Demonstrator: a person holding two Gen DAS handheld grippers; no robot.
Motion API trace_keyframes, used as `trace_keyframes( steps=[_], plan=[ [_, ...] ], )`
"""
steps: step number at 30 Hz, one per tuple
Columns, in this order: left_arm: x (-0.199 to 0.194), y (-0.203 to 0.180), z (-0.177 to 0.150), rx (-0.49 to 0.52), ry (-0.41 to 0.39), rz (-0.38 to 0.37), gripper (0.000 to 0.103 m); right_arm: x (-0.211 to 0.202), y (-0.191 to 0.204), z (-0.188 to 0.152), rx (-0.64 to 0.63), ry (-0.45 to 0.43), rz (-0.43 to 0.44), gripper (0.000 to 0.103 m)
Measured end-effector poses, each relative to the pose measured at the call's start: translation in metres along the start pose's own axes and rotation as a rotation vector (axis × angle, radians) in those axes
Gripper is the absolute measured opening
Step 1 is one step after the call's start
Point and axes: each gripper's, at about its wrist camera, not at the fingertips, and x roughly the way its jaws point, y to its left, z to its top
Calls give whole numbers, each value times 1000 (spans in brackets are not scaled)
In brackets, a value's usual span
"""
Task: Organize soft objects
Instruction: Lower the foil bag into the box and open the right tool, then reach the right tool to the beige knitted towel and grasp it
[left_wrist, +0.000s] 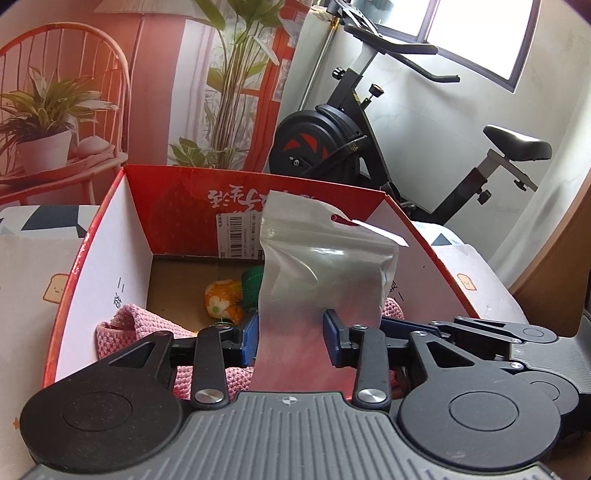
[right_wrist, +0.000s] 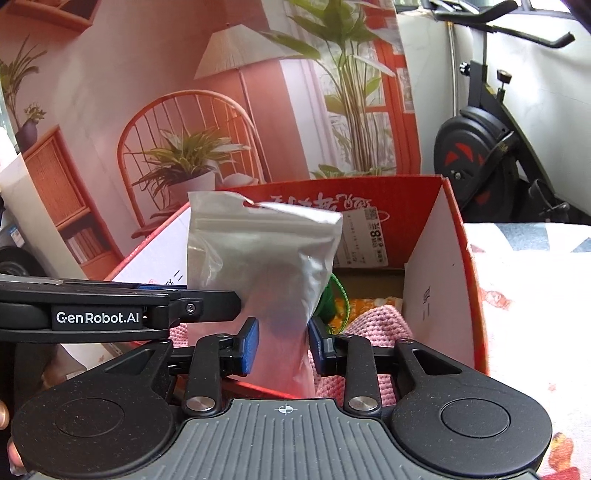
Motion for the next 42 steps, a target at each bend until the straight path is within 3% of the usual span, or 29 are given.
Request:
trace_keyframes(
  steps=[7, 17, 28, 36, 42],
  plan=[
    [-19, 4, 5, -8, -36, 47, 50, -19, -1, 4, 7, -62, -33, 31],
    [-68, 2, -19, 10, -86, 104, 51, -64, -9, -7, 25, -147, -56, 31],
    [-115, 16, -68, -154, -110, 145, 51, -121, -15, -46, 59, -263, -90, 31],
    [-101, 16, -99, -154, -39, 200, 51, -114, -22, -90, 114, -159, -119, 31],
    [-96, 30, -115, -233, -1, 233, 51, -100, -17, -112, 97, -92, -137, 32]
  ],
)
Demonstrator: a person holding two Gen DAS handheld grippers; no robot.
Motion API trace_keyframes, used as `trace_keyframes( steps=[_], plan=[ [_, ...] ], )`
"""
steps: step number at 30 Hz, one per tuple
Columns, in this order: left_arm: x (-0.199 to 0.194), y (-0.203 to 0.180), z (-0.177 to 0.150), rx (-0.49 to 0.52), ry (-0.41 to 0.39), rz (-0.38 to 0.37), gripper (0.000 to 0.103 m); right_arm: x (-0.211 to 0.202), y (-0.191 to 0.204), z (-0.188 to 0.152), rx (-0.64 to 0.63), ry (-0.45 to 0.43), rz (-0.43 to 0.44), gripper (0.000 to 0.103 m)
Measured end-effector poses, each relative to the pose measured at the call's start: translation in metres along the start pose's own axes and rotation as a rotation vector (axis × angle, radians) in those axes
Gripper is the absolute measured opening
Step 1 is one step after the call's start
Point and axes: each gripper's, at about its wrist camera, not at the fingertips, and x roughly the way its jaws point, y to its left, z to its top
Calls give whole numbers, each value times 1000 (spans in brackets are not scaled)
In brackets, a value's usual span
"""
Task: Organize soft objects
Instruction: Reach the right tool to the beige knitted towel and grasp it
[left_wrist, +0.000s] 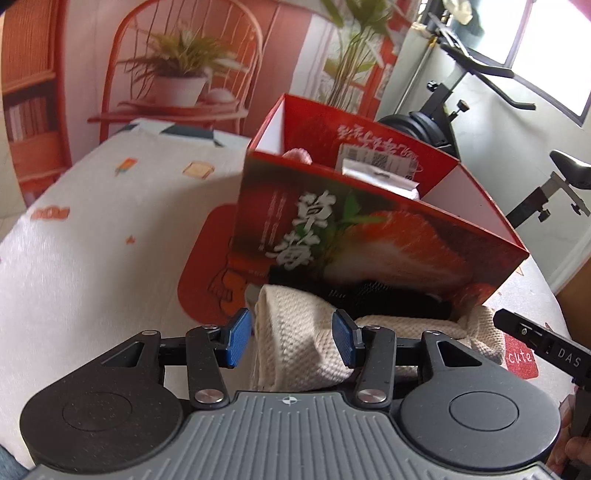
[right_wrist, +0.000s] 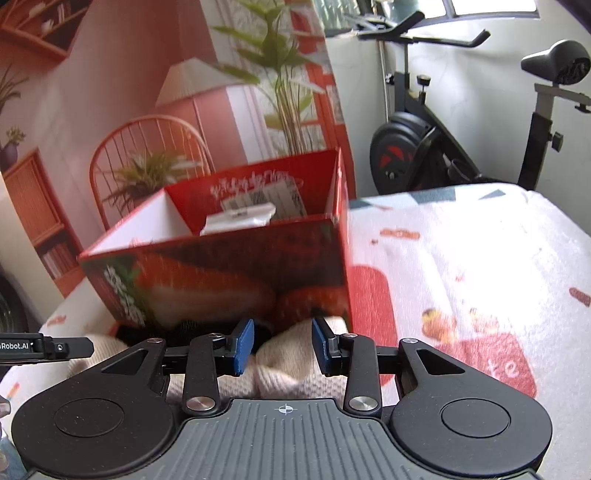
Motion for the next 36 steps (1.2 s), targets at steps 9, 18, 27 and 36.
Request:
trace_keyframes(
  steps=[9, 18, 27, 36],
  plan=[
    [6, 15, -8, -71, 27, -2, 51, 11, -8, -9, 27, 7, -59, 54],
    [11, 15, -14, -87, 43, -28, 51, 21, -19, -20, 71, 47, -33, 43],
    [11, 13, -16, -82, 37, -90, 41, 17, -14, -18, 53, 61, -1, 22],
    [8, 10, -17, -30, 15, -102, 14, 11, -9, -16, 48, 56, 34, 17]
  ],
)
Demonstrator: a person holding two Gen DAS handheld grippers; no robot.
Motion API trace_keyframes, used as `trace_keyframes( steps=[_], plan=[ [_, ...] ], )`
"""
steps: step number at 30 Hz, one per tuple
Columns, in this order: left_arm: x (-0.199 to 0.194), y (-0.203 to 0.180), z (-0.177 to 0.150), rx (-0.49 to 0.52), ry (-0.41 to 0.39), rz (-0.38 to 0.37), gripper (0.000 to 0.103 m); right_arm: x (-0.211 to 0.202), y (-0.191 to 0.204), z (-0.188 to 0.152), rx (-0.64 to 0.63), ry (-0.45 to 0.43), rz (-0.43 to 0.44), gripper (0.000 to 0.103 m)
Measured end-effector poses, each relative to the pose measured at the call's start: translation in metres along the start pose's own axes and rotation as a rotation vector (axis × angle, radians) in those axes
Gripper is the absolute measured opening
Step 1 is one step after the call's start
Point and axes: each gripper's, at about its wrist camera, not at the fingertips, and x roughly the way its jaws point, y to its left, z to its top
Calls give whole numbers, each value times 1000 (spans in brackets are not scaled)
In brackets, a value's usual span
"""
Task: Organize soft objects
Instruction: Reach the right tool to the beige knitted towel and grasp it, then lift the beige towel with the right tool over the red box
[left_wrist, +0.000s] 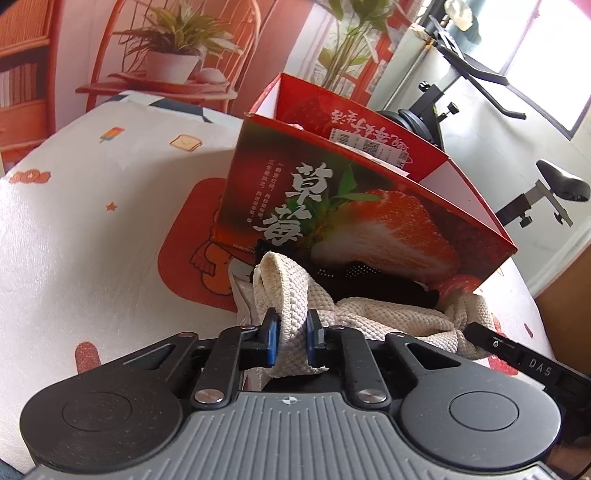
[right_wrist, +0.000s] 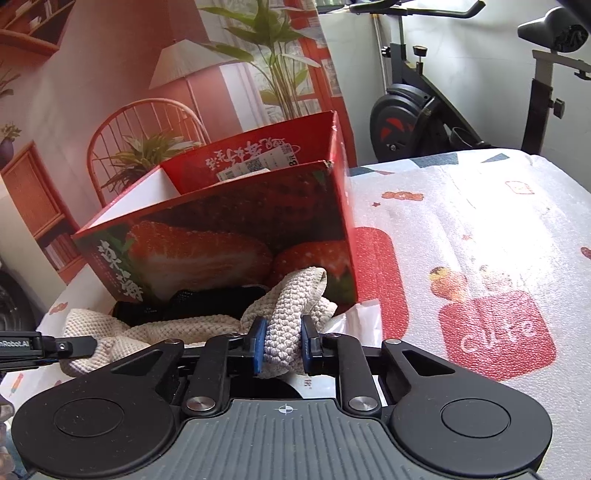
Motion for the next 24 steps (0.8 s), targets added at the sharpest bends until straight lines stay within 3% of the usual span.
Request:
trace_keyframes(
  steps=[24],
  plan=[
    [-11, -4, 4, 44, -31, -11, 14, -17, 14, 10, -49, -30, 59, 17]
  ],
)
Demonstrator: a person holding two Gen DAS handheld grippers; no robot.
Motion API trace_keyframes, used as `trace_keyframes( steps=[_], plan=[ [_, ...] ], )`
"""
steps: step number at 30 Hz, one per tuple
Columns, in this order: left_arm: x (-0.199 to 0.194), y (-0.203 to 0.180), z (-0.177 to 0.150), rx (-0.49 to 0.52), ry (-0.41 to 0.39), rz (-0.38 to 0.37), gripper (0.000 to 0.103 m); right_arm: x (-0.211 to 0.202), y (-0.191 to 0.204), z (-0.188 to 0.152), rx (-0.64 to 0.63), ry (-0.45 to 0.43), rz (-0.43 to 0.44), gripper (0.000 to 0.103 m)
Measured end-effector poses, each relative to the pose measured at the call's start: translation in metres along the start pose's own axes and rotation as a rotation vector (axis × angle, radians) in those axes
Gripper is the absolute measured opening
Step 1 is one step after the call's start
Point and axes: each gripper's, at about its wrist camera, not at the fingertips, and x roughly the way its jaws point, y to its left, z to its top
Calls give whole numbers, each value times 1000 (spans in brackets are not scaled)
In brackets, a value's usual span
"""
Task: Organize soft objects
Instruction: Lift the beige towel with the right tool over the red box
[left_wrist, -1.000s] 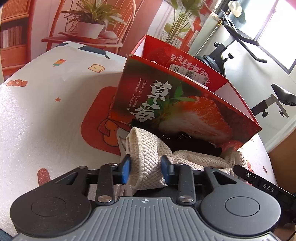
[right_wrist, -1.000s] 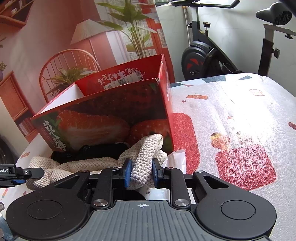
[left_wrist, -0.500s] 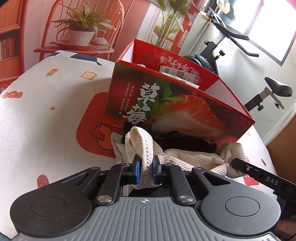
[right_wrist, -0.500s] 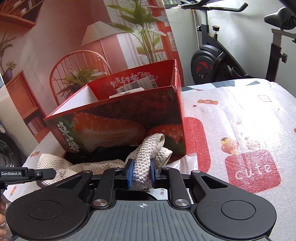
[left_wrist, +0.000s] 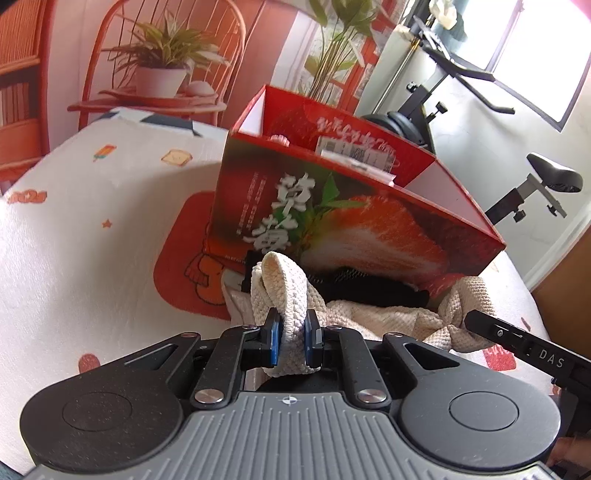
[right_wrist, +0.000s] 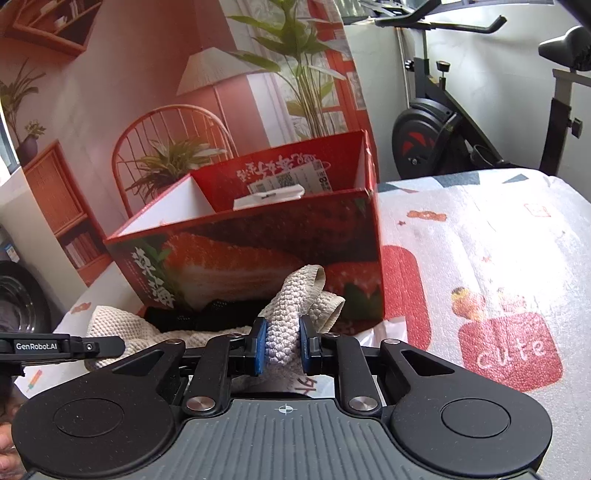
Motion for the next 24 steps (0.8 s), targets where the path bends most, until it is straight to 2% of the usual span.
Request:
trace_keyframes(
  steps=[7, 11, 17, 24],
  plan=[
    [-25, -9, 11, 36, -95, -32, 12, -24, 16, 16, -58, -67, 56, 16],
    [-40, -13, 24, 50, -159, -33, 11, -38, 21, 33, -74, -116, 58, 16],
    [-55, -23, 60, 93, -270, -39, 11, -44, 27, 69, -116, -183, 55, 16],
    [-50, -40, 104, 125, -359, -26, 11, -30, 40, 120, -199, -247, 36, 16]
  ],
)
